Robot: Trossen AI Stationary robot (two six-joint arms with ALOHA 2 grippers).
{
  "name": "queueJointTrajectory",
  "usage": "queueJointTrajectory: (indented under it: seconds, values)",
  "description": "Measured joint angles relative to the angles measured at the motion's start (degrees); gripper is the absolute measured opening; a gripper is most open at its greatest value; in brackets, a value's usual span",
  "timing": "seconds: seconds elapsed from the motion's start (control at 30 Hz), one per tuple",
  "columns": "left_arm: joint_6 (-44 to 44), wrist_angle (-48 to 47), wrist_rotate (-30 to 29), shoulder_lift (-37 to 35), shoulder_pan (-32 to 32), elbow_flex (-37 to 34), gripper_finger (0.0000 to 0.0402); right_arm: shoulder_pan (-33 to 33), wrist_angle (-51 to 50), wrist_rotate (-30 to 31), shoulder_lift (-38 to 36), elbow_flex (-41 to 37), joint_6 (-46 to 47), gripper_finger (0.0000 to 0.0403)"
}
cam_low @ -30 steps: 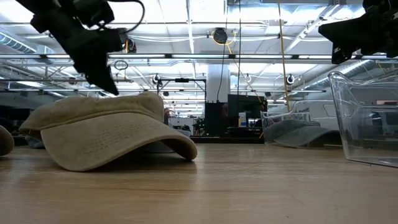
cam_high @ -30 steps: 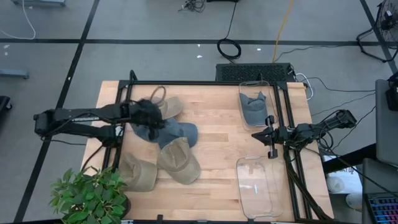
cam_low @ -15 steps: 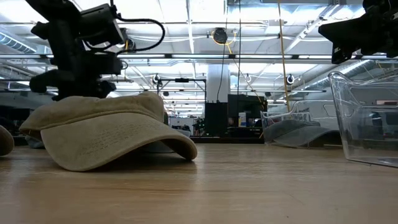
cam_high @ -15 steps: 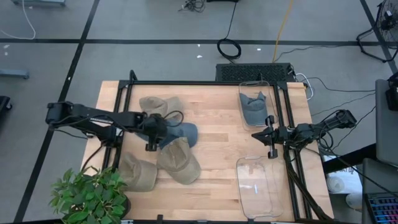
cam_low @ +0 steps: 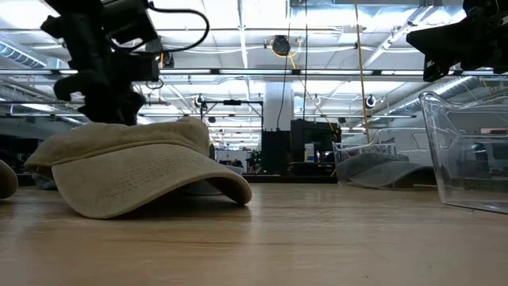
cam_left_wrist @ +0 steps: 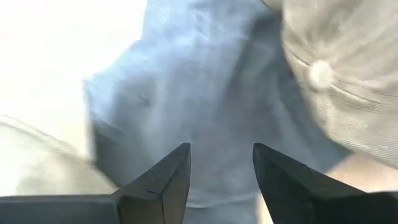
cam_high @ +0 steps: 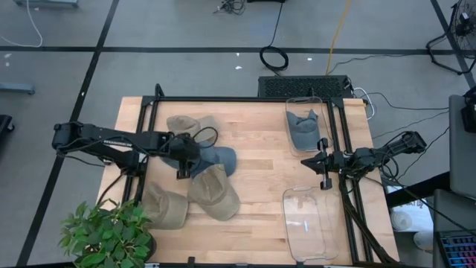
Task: Pick & Place hat
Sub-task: Put the right blue cap into the top transparent bin
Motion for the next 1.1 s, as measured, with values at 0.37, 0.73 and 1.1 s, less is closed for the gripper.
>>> queueJointTrajectory:
  seconds: [0.37, 0.73, 1.1]
  values:
    - [3.7, 0.8, -9.9, 0.0, 0.0, 0.8, 0.0184, 0.0, 0.0, 0.0, 0.0, 0.0, 0.0, 0.0]
    - [-10.5, 2.7, -0.9, 0.0, 0.0, 0.8, 0.0184, 0.0, 0.0, 0.0, 0.0, 0.0, 0.0, 0.0]
    - [-6.9, 3.6, -1.7, 0.0, 0.0, 0.8, 0.0184, 0.0, 0.0, 0.0, 0.0, 0.0, 0.4, 0.0]
